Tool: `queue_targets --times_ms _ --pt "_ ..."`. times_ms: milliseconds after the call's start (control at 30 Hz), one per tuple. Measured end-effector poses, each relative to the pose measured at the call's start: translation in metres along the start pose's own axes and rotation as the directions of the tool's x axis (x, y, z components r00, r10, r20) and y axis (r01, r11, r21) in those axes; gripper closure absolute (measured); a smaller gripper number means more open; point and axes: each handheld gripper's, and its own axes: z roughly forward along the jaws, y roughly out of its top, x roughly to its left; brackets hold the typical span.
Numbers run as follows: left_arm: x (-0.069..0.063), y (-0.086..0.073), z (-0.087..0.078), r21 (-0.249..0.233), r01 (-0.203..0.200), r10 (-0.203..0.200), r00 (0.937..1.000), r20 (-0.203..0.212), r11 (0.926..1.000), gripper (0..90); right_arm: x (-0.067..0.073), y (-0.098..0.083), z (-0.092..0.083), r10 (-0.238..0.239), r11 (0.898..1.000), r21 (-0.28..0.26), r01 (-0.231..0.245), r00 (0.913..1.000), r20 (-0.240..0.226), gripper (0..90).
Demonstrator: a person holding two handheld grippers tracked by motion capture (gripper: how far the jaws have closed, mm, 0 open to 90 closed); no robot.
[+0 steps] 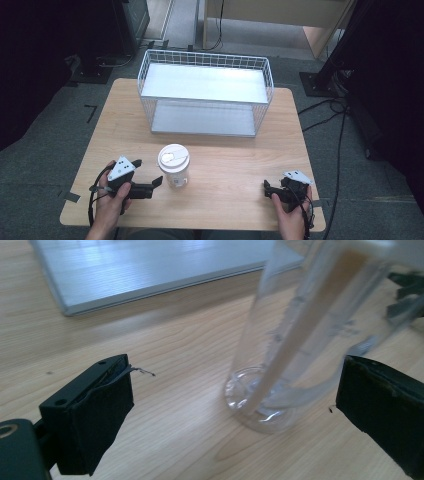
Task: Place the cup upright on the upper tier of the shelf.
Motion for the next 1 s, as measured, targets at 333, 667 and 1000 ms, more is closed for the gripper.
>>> queue_targets --times_ms 333,667,1000 --pt "-0.019 0.005 0.007 -0.04 0.004 -0.004 1.0 0.008 0.9992 2.4 0.001 0.0 0.0 0.006 1.0 0.001 -0.006 1.0 0.004 0.0" --pt "-0.039 0.006 0.022 -0.043 -0.015 0.015 0.9999 -0.002 0.999 2.5 -0.001 0.001 0.001 0.008 1.0 -0.001 -0.008 1.0 0.002 0.0" --pt "-0.051 0.01 0.038 -0.111 0.003 -0.007 0.9993 -0.037 0.9938 6.8 -0.005 -0.004 -0.004 -0.004 1.0 0.0 0.004 1.0 -0.001 0.0"
